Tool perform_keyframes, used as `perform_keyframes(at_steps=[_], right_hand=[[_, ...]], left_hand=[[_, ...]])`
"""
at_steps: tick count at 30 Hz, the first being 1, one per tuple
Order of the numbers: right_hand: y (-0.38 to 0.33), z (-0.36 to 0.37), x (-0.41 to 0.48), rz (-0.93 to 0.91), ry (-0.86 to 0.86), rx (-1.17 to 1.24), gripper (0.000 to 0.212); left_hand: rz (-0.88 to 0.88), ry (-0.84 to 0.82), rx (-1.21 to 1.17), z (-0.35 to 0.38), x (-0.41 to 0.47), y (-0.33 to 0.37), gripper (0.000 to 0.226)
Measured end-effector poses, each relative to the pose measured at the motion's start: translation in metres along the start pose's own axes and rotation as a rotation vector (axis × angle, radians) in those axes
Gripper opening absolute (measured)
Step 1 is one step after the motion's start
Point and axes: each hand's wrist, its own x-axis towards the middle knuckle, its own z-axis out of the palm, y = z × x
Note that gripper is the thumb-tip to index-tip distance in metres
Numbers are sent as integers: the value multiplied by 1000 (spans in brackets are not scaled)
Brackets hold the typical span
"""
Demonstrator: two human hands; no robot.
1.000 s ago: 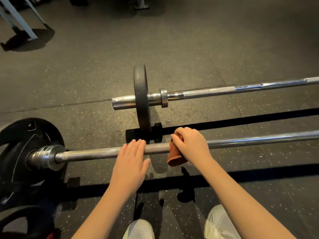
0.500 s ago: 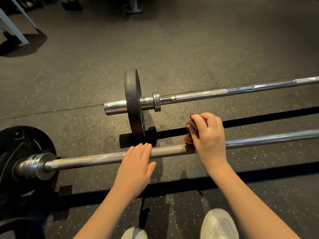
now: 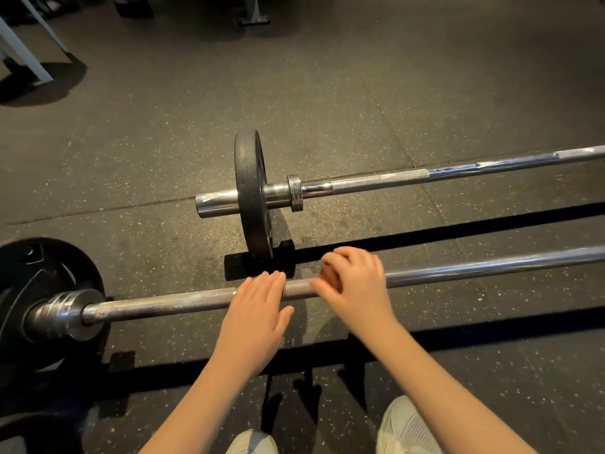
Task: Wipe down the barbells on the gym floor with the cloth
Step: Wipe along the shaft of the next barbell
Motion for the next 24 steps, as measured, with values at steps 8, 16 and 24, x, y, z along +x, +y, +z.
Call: perform_keyframes(at_steps=[8,16,24], right_hand=[[45,-9,1,-51,149,7,31],[-8,27,-5,-241,110,-21,23],[-5,27,-14,42,269,13,18]], left_hand=[[10,3,-28,-6,-1,0,74],[6,7,39,-1,-2,-3,60],[15,8,-18,-2,0,0,67]])
